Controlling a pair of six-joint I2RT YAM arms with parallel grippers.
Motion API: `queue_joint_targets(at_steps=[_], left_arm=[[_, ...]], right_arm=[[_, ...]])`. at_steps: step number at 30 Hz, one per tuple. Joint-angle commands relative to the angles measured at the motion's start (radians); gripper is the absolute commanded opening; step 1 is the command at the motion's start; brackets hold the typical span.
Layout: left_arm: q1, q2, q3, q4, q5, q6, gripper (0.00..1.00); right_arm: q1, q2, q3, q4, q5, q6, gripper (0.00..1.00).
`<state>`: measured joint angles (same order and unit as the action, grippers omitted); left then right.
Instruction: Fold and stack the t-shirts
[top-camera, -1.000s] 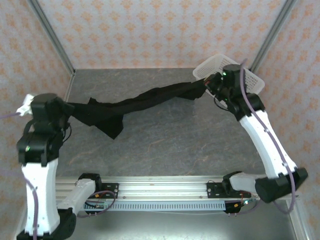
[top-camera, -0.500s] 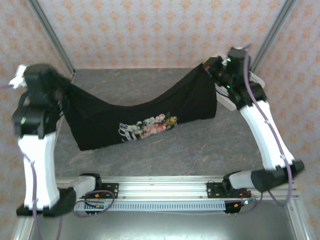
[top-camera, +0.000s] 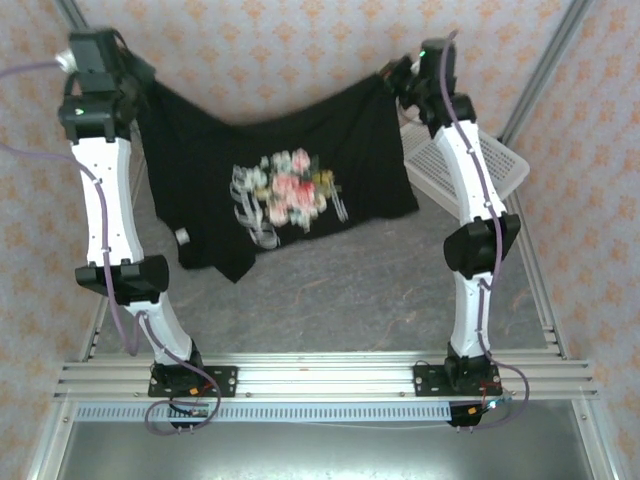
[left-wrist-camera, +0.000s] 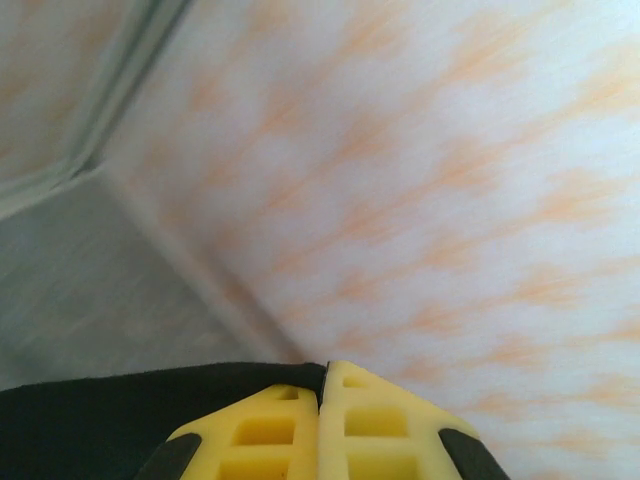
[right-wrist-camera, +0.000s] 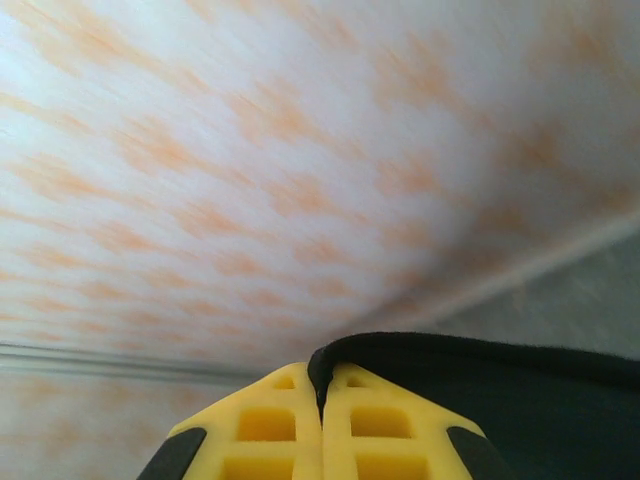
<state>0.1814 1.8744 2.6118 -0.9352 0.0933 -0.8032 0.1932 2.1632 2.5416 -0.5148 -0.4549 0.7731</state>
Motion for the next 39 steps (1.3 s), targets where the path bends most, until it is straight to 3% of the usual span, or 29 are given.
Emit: queue_joint_targets(at_steps=[1, 6, 11, 14, 17, 21, 24, 27, 32, 39], left_arm=[[0.009, -0.078, 0.246, 0.107, -0.016, 0.067, 0.0], [0.018, -0.252, 0.11, 0.307, -0.048, 0.08, 0.0], [0.016, -0.326, 0.056, 0.134, -0.033, 0.134, 0.0], [0.003, -0.453, -0.205, 0.065, -0.052, 0.146, 0.0], [-0.032, -0.632, -0.59, 0.025, -0.121, 0.129, 0.0], [-0.054, -0.795, -1.042, -0.107, -0.182, 0.078, 0.0], [-0.097, -0.881, -1.377, -0.106, -0.116, 0.007, 0.0], [-0.14, -0.946, -1.623, -0.148, -0.079, -0.113, 0.0], [-0.159, -1.057, -1.833, -0.184, -0.052, -0.245, 0.0], [-0.16, -1.024, -1.807, -0.215, -0.087, -0.251, 0.0]], right_arm=[[-0.077, -0.021, 0.244, 0.075, -0.005, 0.075, 0.0], [-0.166, -0.05, 0.245, 0.169, -0.051, 0.232, 0.0], [-0.164, -0.05, 0.217, -0.006, -0.154, 0.18, 0.0], [-0.137, -0.069, 0.148, -0.2, -0.15, 0.059, 0.0], [-0.098, -0.147, -0.096, -0.278, -0.12, -0.023, 0.0], [-0.046, -0.338, -0.653, -0.16, -0.005, -0.013, 0.0], [-0.017, -0.433, -0.962, -0.156, 0.109, 0.031, 0.0], [0.012, -0.514, -1.165, -0.203, 0.184, 0.075, 0.0], [0.071, -0.626, -1.346, -0.345, 0.283, 0.095, 0.0], [0.076, -0.819, -1.462, -0.616, 0.437, 0.115, 0.0]])
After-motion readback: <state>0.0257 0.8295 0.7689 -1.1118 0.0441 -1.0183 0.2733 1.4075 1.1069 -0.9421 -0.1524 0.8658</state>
